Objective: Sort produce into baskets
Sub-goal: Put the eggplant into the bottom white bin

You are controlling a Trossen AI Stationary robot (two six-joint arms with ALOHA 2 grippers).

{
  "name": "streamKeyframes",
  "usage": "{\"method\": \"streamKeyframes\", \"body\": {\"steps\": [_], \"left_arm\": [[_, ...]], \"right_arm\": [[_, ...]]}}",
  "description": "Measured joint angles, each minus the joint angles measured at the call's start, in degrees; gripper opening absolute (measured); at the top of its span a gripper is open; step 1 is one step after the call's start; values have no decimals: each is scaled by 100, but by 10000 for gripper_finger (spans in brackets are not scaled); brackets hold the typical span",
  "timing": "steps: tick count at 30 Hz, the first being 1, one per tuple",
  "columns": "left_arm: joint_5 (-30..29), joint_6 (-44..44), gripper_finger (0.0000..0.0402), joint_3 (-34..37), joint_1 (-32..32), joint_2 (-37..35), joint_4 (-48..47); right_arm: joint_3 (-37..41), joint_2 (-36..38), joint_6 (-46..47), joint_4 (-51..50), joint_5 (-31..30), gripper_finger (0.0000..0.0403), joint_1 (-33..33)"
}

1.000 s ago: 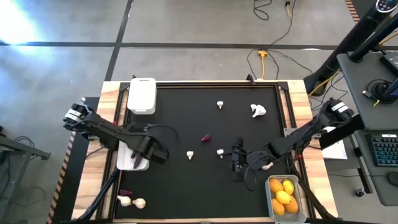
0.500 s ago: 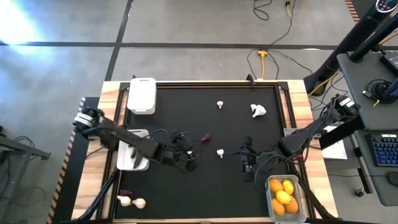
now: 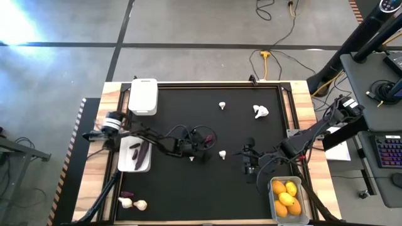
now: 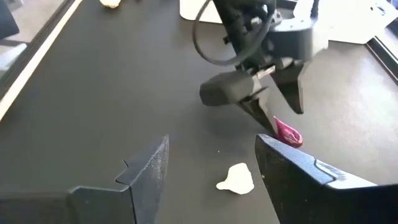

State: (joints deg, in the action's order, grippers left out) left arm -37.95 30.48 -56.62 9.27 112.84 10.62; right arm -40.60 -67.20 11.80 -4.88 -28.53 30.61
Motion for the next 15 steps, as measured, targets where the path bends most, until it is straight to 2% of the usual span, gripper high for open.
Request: {"method": "streamKeyframes", "body": {"steps": [9, 12, 15], "left_arm": [[-53, -244, 229, -27, -151, 896, 1385], [-78, -118, 199, -102, -165, 1022, 1424], [-54, -191, 147, -148, -165, 1025, 1400]], "right_arm": [[1, 2, -175, -67, -3, 230, -2], [0, 2, -141, -84, -4, 226, -2], [2, 13, -138, -86, -4, 223, 0]]}}
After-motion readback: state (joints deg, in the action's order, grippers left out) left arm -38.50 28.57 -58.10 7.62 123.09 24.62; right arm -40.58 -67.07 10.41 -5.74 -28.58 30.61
